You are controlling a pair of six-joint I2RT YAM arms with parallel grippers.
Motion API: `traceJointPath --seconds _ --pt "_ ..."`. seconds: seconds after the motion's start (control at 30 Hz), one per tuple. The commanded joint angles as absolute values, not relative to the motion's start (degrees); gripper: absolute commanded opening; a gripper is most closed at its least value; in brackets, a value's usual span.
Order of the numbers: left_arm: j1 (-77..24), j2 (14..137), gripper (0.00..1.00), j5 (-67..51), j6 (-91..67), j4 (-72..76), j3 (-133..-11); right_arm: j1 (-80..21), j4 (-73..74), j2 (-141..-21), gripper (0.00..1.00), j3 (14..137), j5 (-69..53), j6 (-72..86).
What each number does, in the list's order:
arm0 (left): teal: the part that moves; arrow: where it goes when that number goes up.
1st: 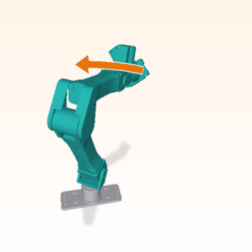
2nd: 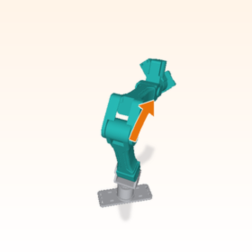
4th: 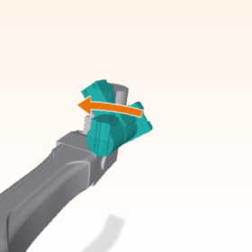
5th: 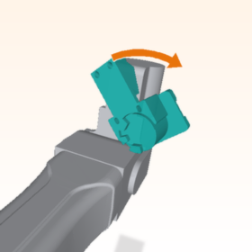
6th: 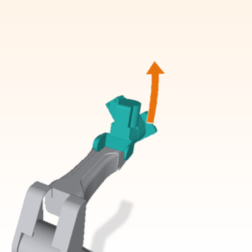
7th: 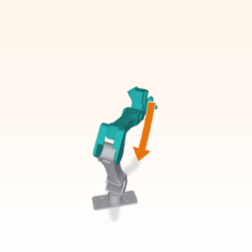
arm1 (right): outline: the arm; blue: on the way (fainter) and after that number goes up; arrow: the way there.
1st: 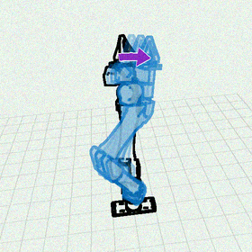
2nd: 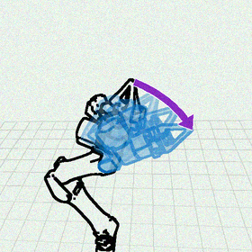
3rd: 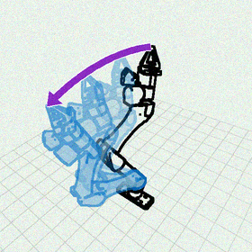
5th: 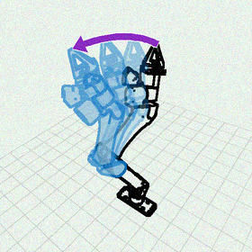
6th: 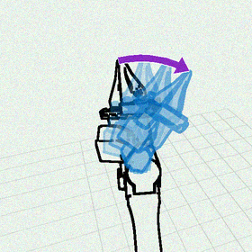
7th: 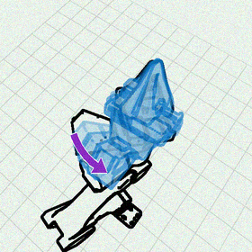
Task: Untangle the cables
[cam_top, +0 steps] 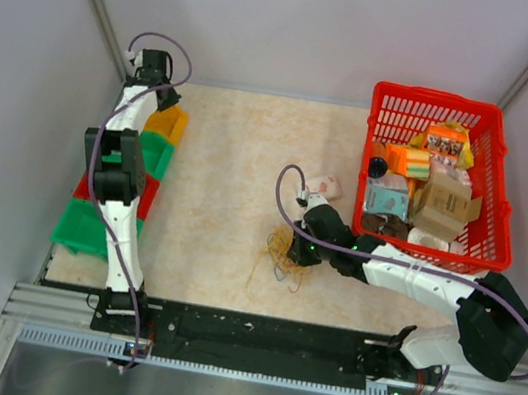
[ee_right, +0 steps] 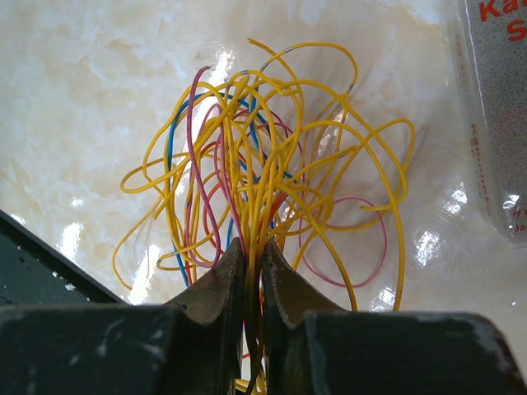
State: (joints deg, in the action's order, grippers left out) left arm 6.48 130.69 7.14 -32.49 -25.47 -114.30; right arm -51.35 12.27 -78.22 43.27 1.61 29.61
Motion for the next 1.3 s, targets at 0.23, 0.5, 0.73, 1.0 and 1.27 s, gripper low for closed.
traceJointPath --seconds 0.23,0.5,0.73,1.0,1.27 --pt "6.68 129.20 0.00 9.06 -29.62 -23.30 -114.09 -50.71 10.99 -78.05 0.02 45.88 1.67 29.71" --pt "7.64 118.50 0.00 9.93 -30.32 -16.53 -103.20 -50.71 10.81 -77.61 0.02 45.70 1.58 29.80" --pt "9.75 115.40 0.00 10.98 -31.46 -15.55 -97.73 -50.80 10.20 -77.26 0.02 45.44 0.88 30.15" --pt "11.69 117.42 0.00 11.25 -35.33 -19.77 -97.38 -50.80 10.20 -76.55 0.02 44.91 1.41 30.15" --pt "10.55 104.54 0.53 7.66 -36.91 -24.27 -92.58 -50.54 10.37 -76.55 0.02 45.00 1.93 29.27"
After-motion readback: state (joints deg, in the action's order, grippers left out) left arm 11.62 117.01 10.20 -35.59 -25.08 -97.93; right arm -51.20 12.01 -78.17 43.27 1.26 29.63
